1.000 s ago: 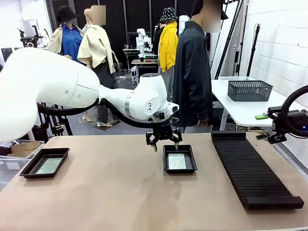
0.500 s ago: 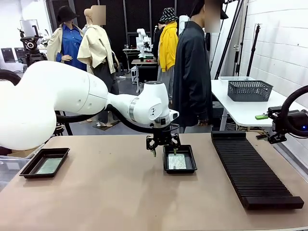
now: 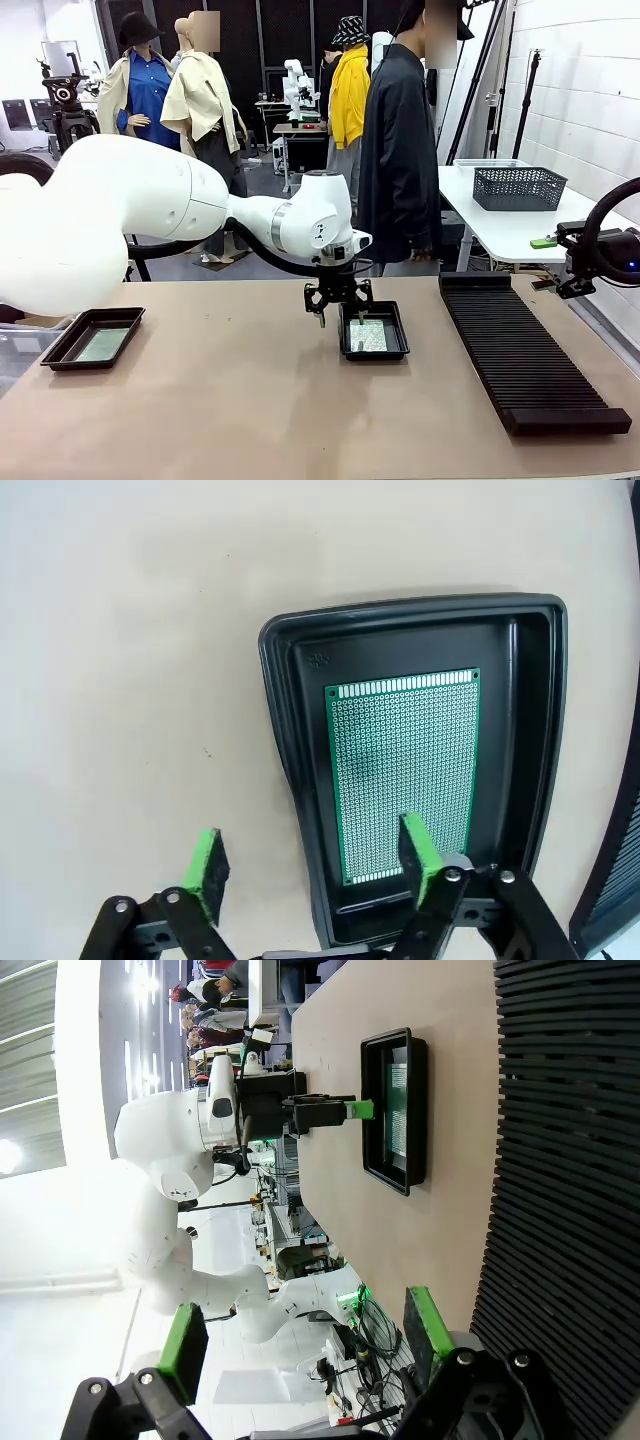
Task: Inspect and transfer BCBs to ESD trays.
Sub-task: Pick up the ESD tray and place it on the left side of the table.
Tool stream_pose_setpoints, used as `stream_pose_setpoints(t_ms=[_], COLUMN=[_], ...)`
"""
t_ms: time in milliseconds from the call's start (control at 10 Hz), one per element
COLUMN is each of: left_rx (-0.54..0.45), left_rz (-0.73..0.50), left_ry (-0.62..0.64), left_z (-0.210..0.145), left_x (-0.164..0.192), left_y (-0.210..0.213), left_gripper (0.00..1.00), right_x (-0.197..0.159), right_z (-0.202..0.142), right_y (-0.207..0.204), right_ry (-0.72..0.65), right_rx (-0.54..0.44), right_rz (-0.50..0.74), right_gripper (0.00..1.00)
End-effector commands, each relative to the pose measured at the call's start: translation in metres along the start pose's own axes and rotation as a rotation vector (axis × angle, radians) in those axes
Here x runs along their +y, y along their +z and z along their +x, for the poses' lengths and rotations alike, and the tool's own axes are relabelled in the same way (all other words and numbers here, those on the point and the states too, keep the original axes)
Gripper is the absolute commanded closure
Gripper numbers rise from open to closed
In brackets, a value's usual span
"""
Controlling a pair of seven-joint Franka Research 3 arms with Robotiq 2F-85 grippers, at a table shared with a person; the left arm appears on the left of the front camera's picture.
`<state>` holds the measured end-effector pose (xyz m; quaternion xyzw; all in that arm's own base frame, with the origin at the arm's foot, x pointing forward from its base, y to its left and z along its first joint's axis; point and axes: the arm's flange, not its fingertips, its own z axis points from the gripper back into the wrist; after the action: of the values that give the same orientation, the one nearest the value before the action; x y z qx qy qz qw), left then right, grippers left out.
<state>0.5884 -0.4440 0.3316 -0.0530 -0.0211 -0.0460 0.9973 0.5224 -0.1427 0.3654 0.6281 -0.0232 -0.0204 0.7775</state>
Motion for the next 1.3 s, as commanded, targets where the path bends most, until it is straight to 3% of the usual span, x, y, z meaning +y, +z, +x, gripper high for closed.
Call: stream_pose_setpoints(t_ms=[0,300,800,900,1000,1200], left_rx=[0.014,0.043,0.095,0.167,0.065,0.065], left_rz=[0.013,0.002,-0.06,-0.052,-0.031,-0.031], left_ry=[-0.035,-0.02,0.001,-0.044,0.001,0.001], left_z=[0.008,0.012,0.018,0.015,0.012,0.012], left_x=[0.0,0.003,0.013,0.014,0.01,0.01], left_y=[0.003,0.003,-0.006,-0.006,-0.004,-0.004], left_gripper=[0.42,0.99,1.0,1.0,1.0,1.0], right_x=[0.001,0.001,0.001,0.001,0.001,0.001], right_z=[-0.004,-0.004,-0.004,-0.004,-0.004,-0.004], right_y=[-0.003,-0.003,-0.003,-0.003,-0.003,-0.003], right_ry=[-0.002,-0.002,-0.002,-0.002,-0.002,-0.002], right_rx=[-0.012,-0.012,-0.012,-0.012,-0.012,-0.012], right_rz=[-0.011,-0.011,-0.011,-0.011,-0.011,-0.011], right_gripper=[0.0,0.0,0.0,0.0,0.0,0.0])
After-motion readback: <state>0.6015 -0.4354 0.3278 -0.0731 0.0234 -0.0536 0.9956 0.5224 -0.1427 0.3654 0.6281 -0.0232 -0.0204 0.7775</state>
